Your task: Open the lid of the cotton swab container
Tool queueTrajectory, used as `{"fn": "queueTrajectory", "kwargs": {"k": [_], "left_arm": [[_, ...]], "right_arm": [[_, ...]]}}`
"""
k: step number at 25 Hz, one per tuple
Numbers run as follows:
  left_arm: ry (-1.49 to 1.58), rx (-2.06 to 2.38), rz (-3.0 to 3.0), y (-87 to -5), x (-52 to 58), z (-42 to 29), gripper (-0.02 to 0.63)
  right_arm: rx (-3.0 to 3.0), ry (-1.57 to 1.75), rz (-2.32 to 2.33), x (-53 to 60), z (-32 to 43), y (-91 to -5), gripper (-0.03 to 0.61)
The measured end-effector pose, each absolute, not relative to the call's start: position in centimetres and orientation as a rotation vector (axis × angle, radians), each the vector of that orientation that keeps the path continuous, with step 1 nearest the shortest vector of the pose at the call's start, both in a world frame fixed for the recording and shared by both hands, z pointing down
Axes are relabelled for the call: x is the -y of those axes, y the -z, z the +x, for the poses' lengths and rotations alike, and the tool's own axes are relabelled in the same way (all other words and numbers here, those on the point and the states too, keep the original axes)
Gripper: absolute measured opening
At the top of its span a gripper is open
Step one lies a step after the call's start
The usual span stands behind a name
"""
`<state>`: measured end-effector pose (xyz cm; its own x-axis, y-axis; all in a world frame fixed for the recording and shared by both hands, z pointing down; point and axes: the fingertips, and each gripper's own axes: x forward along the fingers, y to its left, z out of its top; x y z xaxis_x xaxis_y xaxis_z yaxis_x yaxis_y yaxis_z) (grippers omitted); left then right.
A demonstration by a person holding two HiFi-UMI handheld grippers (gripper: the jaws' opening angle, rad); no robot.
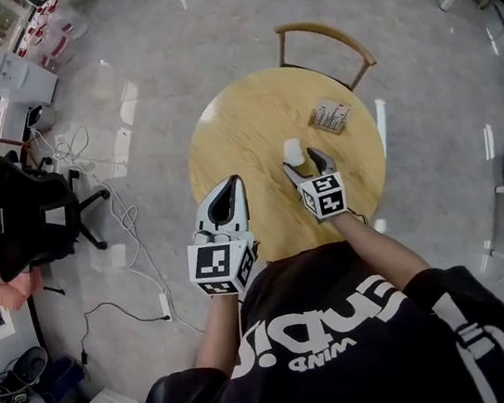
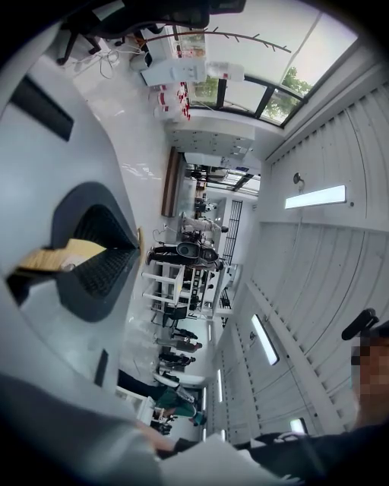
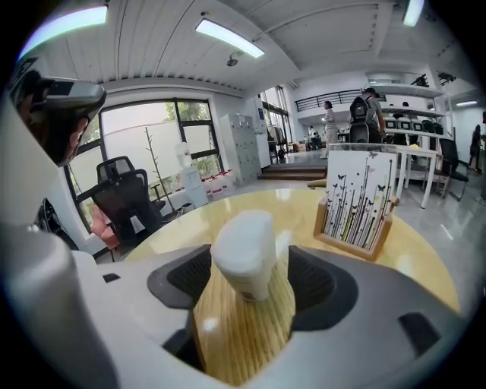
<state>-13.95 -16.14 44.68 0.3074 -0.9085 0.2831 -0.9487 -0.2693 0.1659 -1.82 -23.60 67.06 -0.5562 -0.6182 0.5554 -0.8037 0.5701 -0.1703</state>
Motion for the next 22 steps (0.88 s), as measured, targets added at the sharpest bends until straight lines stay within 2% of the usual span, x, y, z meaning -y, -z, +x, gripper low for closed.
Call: {"fn": "queueTrajectory", "kwargs": {"k": [22], "left_arm": [[-0.212,1.696,2.213,-46.0,16.2,-14.6,0.009]], "right_arm": [[2.270,-0.548,1.208,25.4,-2.9,-70.9,0.295]]}}
